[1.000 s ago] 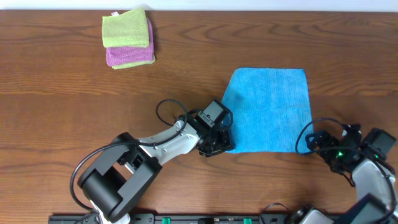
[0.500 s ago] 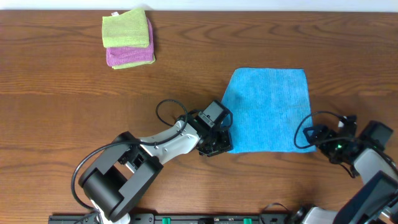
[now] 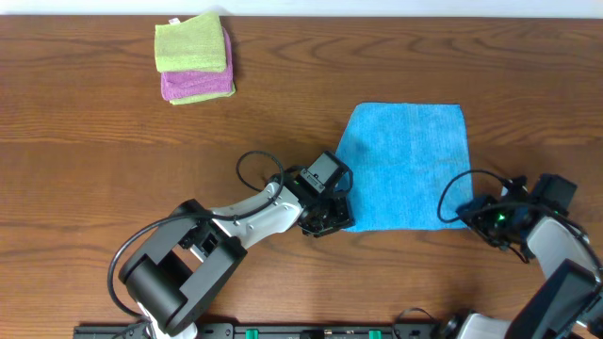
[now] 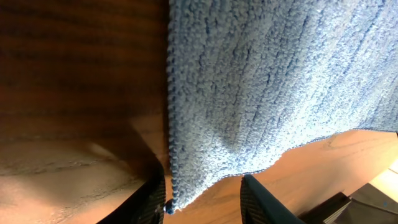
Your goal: Fold the cloth
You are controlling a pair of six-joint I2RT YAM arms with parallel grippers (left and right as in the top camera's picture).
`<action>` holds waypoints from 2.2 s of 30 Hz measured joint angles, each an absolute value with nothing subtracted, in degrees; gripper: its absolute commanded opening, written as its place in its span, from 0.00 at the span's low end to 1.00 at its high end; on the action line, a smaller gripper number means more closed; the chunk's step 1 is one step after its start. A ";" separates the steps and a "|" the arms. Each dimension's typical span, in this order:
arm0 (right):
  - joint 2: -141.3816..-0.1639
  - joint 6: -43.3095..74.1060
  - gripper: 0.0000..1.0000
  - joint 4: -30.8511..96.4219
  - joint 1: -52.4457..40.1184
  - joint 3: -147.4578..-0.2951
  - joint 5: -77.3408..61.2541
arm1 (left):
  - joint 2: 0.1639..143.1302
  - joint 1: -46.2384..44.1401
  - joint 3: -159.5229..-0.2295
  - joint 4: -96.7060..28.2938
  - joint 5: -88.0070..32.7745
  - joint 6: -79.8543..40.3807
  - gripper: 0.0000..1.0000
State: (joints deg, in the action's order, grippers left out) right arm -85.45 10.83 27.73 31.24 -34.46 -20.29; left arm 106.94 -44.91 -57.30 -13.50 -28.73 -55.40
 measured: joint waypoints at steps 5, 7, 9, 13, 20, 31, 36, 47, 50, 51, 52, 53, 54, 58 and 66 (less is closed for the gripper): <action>-85.45 14.35 0.02 28.64 31.24 -34.46 -16.51 | 106.94 -44.91 -57.30 -13.47 -28.82 -55.48 0.40; -85.45 14.76 0.01 28.64 31.24 -34.46 -16.49 | 106.94 -44.91 -57.30 -13.54 -28.73 -55.61 0.21; -85.45 15.07 0.01 28.64 31.24 -34.46 -16.49 | 107.04 -44.91 -57.21 -13.93 -28.27 -55.61 0.06; -85.45 15.35 0.01 28.64 31.24 -34.46 -16.51 | 107.48 -44.91 -56.93 -13.89 -28.05 -55.53 0.06; -85.45 15.53 0.01 28.62 31.24 -34.46 -16.53 | 107.59 -45.10 -56.75 -8.45 -28.29 -57.01 0.06; -85.45 15.53 0.01 28.71 31.24 -34.46 -16.84 | 107.59 -45.23 -56.75 -8.16 -29.71 -58.92 0.06; -85.47 15.81 0.01 31.14 31.27 -34.61 -18.20 | 107.59 -44.36 -56.75 -8.23 -32.60 -59.42 0.06; -85.86 14.20 0.01 38.48 27.11 -36.05 -19.51 | 103.42 -39.11 -56.75 -11.99 -34.68 -58.87 0.06; -86.21 14.00 0.02 41.21 24.53 -36.64 -19.53 | 102.02 -39.00 -56.75 -11.99 -35.29 -58.89 0.06; -86.48 14.00 0.01 42.22 23.73 -36.97 -19.51 | 101.67 -38.89 -56.75 -11.97 -35.59 -58.92 0.06; -86.72 14.00 0.01 43.40 22.76 -37.54 -19.25 | 101.14 -38.70 -56.75 -11.97 -35.88 -58.92 0.06; -86.89 13.98 0.02 44.53 21.85 -38.33 -18.94 | 100.77 -38.52 -56.75 -11.94 -36.01 -58.92 0.06; -86.94 13.98 0.02 45.23 21.17 -39.09 -18.85 | 100.25 -38.20 -56.75 -11.97 -36.10 -58.92 0.06; -86.94 13.98 0.02 47.90 18.70 -45.23 -18.39 | 98.17 -36.53 -56.75 -11.97 -36.29 -58.92 0.06; -86.83 13.98 0.02 52.75 15.03 -57.63 -18.15 | 92.03 -31.03 -56.75 -11.84 -36.49 -58.50 0.06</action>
